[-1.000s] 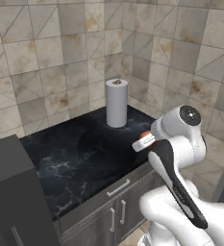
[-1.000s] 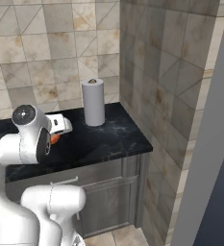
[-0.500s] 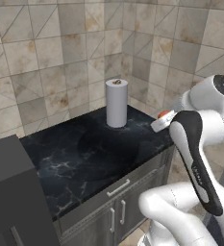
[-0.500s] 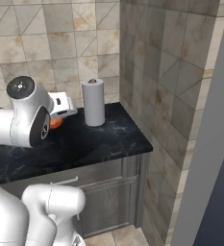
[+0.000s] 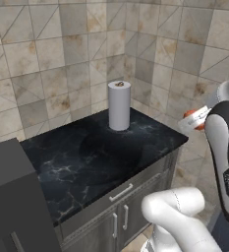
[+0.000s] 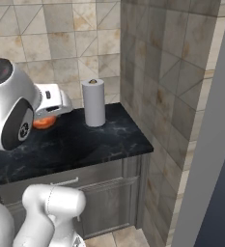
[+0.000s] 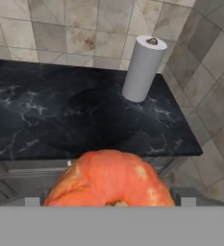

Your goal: Place the beers on the top shelf of the fridge to keep them out of children's reach, and place the squash on lower shelves for easy access.

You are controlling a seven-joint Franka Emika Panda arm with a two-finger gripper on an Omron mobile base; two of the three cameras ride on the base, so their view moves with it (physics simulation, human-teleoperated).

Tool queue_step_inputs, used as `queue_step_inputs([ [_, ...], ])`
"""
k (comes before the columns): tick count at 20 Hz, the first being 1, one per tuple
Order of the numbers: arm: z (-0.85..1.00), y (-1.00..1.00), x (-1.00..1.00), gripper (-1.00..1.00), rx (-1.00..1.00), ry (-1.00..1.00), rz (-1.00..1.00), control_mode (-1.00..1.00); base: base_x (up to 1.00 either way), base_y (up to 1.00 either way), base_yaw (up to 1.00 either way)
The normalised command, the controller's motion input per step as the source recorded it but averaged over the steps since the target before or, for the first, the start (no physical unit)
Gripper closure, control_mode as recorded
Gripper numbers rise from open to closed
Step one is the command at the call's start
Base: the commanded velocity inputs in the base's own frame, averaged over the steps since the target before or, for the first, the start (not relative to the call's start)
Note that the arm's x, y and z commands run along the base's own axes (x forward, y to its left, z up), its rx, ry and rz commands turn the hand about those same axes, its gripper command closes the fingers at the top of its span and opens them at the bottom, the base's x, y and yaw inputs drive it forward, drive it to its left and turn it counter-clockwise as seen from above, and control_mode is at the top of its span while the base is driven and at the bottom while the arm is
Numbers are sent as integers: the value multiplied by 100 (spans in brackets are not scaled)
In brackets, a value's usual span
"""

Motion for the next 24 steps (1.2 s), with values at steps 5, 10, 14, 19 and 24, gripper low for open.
queue_step_inputs([
  [5,0,0,0,100,0,0,0,100,-100,-6,2],
  [10,0,0,0,100,0,0,0,100,-100,-9,12],
  [14,0,0,0,100,0,0,0,100,-100,-12,16],
  [19,0,0,0,100,0,0,0,100,-100,-6,23],
  [24,0,0,0,100,0,0,0,100,-79,18,29],
])
